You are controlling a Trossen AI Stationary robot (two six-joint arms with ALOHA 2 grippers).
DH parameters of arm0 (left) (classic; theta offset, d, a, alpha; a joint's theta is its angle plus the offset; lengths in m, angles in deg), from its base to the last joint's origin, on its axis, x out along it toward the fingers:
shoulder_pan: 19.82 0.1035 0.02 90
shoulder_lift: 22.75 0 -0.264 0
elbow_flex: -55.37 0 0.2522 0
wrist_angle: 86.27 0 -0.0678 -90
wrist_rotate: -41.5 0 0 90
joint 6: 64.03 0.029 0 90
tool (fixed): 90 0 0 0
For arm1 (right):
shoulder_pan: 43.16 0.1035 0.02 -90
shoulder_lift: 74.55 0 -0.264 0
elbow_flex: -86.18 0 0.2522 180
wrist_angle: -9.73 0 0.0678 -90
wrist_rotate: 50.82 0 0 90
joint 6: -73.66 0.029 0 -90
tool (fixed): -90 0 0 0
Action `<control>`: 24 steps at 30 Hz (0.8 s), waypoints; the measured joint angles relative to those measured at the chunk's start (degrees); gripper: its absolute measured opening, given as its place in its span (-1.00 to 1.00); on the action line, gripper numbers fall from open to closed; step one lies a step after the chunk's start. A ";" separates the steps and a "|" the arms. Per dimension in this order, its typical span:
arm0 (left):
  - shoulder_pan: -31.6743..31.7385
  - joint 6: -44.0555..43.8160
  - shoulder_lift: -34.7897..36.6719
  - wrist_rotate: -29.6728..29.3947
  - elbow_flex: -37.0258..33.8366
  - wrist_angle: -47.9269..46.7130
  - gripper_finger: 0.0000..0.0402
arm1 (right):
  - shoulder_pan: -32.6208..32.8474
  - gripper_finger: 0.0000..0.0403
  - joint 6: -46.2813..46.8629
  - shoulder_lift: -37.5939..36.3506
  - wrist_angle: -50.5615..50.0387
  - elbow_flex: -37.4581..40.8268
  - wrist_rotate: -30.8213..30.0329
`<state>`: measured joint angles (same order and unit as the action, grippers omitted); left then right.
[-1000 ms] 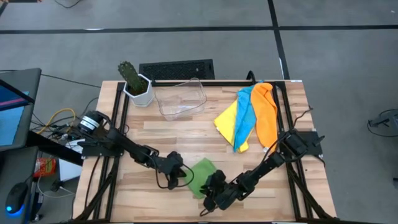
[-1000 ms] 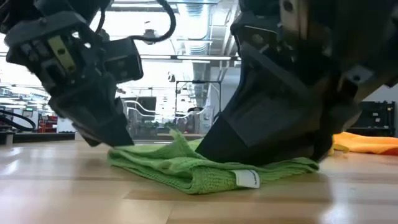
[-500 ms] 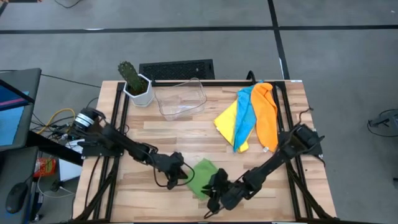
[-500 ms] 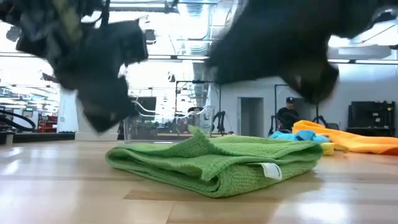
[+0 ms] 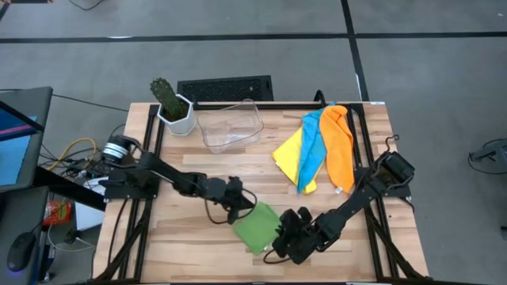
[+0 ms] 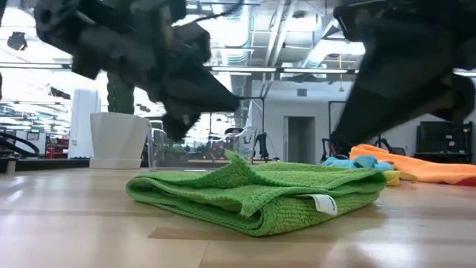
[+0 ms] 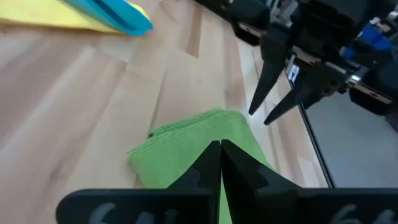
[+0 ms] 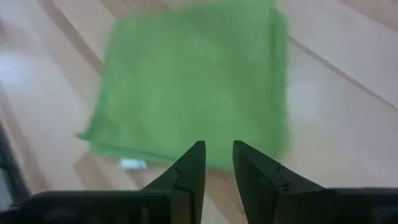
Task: Fold microfiber towels
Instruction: Put the green microfiber cloth into the transparent bin
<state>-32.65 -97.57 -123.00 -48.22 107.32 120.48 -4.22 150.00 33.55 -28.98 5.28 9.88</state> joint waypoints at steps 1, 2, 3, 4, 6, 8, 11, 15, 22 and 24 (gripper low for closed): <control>0.40 0.01 -1.44 1.06 1.17 -0.01 -0.98 | -0.06 -0.47 0.62 0.00 -1.04 -0.06 0.89; 0.71 0.07 -2.89 2.13 2.33 -0.08 -0.98 | -0.34 -0.47 1.41 0.00 -2.52 -0.06 1.73; 0.98 0.31 -4.27 3.14 3.51 -0.32 -0.98 | -0.64 -0.47 2.21 0.00 -4.04 -0.04 2.56; 1.21 0.63 -5.64 4.23 4.60 -0.64 -0.98 | -0.86 -0.47 2.68 0.01 -5.10 -0.04 3.34; 1.66 0.87 -8.19 5.87 6.65 -1.01 -0.98 | -1.38 -0.47 2.74 0.01 -5.94 -0.04 4.52; 2.16 0.75 -10.03 6.87 7.83 -1.56 -0.98 | -1.83 -0.47 2.89 -0.13 -6.33 -0.04 5.70; 3.02 0.10 -12.22 7.15 9.21 -5.97 -0.98 | -2.83 -0.43 2.84 -2.03 -6.31 -0.04 9.18; 3.95 0.23 -12.26 7.03 9.68 -9.62 -0.98 | -4.72 -0.23 -1.51 -5.06 -5.37 -0.06 12.48; 4.47 -0.20 -12.25 8.43 10.16 -9.44 -0.98 | -11.11 0.28 -13.85 -5.05 -4.61 -0.05 17.85; 4.48 -0.55 -12.25 8.51 10.30 -9.48 -0.98 | -13.54 0.33 -16.82 -3.28 -2.25 -0.22 19.55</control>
<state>-28.17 -98.12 -135.26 -39.71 117.62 111.00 -17.75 133.18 30.26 -31.23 5.07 29.43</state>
